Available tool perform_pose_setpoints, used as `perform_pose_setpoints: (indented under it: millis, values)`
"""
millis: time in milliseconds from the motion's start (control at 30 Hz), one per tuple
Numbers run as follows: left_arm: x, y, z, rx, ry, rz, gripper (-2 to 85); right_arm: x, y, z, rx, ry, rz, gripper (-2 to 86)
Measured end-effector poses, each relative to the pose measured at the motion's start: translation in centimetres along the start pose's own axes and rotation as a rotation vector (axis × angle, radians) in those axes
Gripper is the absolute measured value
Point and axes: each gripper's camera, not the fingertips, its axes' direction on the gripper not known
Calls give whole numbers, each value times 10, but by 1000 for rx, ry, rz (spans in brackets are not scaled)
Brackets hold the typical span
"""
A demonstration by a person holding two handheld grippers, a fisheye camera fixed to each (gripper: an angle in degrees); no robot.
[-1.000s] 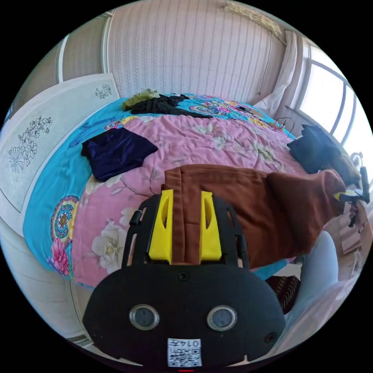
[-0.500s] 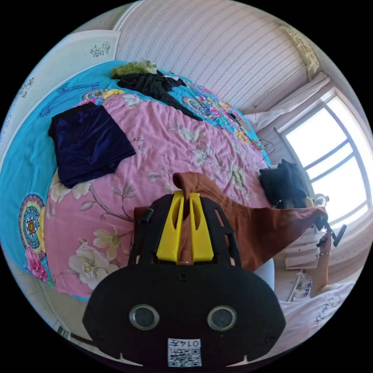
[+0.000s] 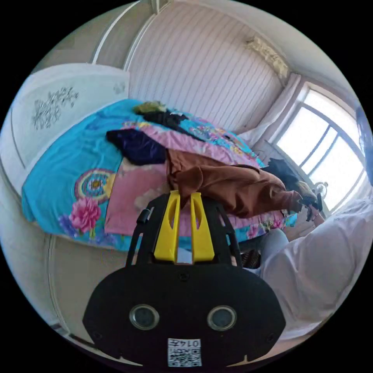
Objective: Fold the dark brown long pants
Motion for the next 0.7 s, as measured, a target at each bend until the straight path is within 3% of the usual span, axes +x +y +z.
perform_pose_setpoints:
  millis: [100,167,233,333,500,567,700]
  values:
    - [-49,82,36,-201,-162,-341,8,9,33,60,-157,14,167,55]
    - [-70,123,28,-85,41,-539,-3,-7,36,66,-164,146,148,47]
    - [-73,135,11,39,77,-544,-4,-23,27,52,-101,288,120,11]
    - [-80,138,-10,55,30,-545,17,-60,0,27,69,430,48,15]
    - [-90,143,-15,135,-20,-592,109,-199,-66,77,119,162,-364,96]
    - [-89,148,2,108,9,-609,121,-307,-88,139,64,26,-627,126]
    - [-79,157,23,99,-24,-592,140,-464,-104,243,-114,-131,-832,231]
